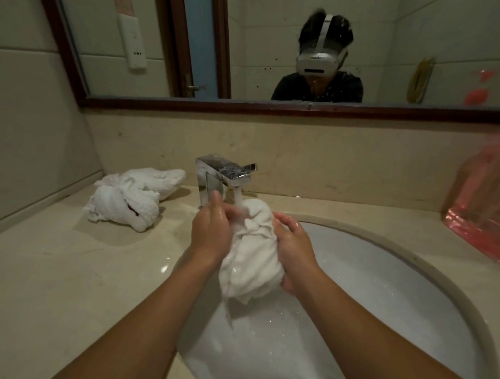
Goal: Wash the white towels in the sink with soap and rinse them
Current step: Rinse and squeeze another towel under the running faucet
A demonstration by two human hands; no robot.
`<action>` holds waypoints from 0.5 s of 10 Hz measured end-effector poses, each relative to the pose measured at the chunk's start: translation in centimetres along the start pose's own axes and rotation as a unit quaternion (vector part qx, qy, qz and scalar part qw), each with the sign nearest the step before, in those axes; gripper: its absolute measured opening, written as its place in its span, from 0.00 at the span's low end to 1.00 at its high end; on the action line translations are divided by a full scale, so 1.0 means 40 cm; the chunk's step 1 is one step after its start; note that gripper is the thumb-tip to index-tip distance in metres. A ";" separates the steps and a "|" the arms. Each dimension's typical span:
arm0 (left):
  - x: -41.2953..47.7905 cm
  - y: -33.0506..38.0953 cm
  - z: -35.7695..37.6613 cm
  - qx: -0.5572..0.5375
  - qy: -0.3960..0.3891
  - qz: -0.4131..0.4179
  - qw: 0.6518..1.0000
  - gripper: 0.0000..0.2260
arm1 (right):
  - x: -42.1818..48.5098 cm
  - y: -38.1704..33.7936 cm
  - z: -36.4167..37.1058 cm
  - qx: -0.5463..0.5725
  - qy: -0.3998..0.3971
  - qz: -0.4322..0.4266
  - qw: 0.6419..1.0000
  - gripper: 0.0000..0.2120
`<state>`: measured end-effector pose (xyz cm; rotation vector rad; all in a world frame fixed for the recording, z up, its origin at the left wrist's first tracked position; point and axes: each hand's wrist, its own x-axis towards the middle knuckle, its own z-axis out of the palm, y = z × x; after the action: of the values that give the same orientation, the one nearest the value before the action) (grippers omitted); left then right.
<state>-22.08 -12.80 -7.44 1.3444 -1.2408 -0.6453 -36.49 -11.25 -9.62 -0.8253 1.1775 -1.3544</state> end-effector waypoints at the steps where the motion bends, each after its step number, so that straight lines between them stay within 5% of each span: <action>1: 0.003 0.016 0.000 0.010 0.030 0.003 0.999 0.16 | 0.010 -0.010 -0.002 0.095 -0.010 0.031 0.995 0.09; 2: -0.006 0.021 -0.001 -0.031 -0.011 -0.047 0.998 0.15 | -0.015 -0.038 0.000 0.089 -0.018 0.085 0.992 0.15; 3: -0.005 0.009 -0.006 -0.049 -0.063 -0.077 0.994 0.47 | -0.018 -0.027 -0.016 0.075 -0.040 0.080 0.993 0.16; 5: 0.032 -0.054 0.002 -0.076 -0.081 -0.102 0.989 0.52 | 0.001 0.016 -0.036 0.062 0.001 0.077 0.995 0.21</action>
<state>-21.13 -14.42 -9.11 1.3209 -1.1641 -0.9904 -37.70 -10.97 -10.61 -0.6317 1.1244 -1.2874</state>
